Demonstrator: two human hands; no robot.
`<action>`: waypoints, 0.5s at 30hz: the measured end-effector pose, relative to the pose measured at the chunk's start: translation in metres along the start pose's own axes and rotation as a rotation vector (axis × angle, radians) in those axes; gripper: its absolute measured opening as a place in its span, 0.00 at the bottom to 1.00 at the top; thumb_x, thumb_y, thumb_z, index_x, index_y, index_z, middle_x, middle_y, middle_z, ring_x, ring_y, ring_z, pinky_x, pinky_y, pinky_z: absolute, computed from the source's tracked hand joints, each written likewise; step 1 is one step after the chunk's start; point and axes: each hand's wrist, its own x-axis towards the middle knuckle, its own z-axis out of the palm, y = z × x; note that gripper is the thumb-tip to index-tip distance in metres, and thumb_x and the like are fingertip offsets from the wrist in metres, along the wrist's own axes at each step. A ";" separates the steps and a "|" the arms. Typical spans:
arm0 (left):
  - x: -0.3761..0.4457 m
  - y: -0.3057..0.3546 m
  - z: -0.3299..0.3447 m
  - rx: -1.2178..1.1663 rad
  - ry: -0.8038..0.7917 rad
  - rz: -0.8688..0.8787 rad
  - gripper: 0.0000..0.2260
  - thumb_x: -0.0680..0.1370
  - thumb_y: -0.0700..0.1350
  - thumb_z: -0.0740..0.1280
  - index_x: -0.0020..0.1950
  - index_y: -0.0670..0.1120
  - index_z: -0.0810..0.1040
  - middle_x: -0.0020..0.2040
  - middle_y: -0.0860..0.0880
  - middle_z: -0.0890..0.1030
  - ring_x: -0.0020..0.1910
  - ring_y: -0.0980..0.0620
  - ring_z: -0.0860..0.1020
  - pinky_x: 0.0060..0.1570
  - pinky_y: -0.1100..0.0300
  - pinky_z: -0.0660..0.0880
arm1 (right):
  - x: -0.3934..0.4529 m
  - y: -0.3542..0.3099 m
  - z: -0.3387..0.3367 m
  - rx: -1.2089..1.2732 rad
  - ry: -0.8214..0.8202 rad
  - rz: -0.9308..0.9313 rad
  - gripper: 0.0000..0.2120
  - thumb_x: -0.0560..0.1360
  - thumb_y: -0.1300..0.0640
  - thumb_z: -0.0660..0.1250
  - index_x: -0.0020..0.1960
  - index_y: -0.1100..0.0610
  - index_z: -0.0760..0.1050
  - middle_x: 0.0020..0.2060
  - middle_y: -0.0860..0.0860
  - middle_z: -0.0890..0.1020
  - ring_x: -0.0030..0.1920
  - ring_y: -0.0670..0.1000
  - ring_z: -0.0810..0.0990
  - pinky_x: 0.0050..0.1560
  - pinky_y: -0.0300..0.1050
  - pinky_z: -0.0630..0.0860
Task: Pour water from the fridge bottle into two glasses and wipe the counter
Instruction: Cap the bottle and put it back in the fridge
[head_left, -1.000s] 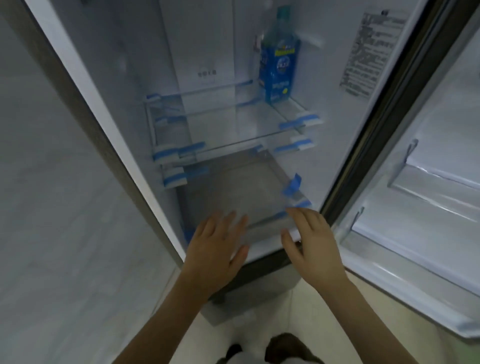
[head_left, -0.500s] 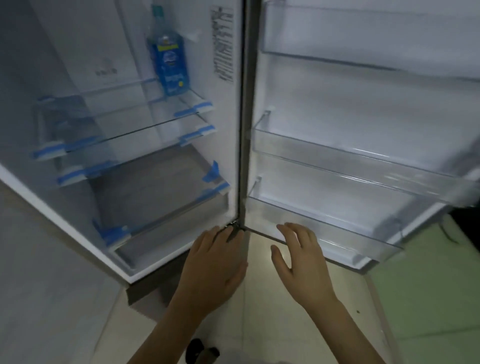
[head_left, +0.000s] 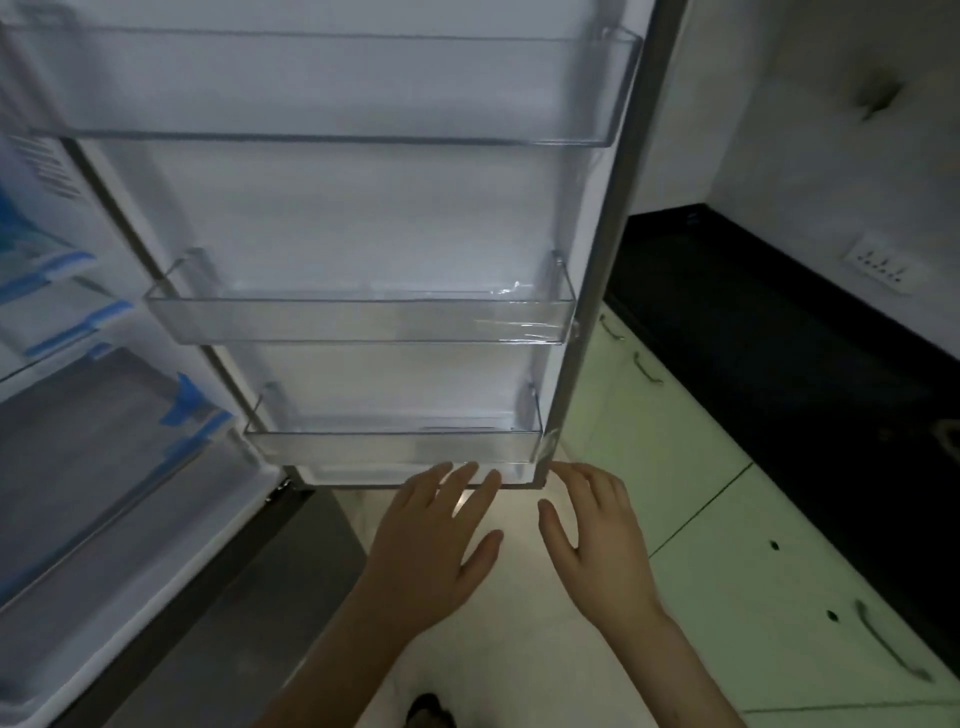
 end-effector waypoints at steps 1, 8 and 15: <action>0.010 0.002 0.000 -0.006 0.028 0.039 0.21 0.80 0.56 0.55 0.68 0.47 0.73 0.64 0.44 0.77 0.61 0.43 0.76 0.61 0.48 0.71 | 0.005 0.002 -0.004 0.044 0.025 0.020 0.20 0.78 0.46 0.56 0.66 0.53 0.73 0.57 0.45 0.75 0.59 0.44 0.69 0.61 0.30 0.63; 0.105 0.000 -0.036 0.039 0.303 0.229 0.22 0.78 0.53 0.61 0.69 0.45 0.73 0.68 0.43 0.74 0.68 0.43 0.71 0.70 0.49 0.63 | 0.107 0.015 -0.024 0.495 0.213 0.350 0.15 0.82 0.54 0.59 0.68 0.53 0.71 0.61 0.47 0.76 0.57 0.40 0.75 0.53 0.25 0.68; 0.172 -0.008 -0.040 0.177 0.215 0.130 0.26 0.78 0.57 0.55 0.71 0.43 0.70 0.70 0.41 0.72 0.69 0.40 0.70 0.70 0.41 0.61 | 0.211 0.016 -0.037 0.702 0.234 0.434 0.20 0.85 0.51 0.48 0.75 0.49 0.62 0.70 0.46 0.71 0.66 0.45 0.71 0.72 0.50 0.64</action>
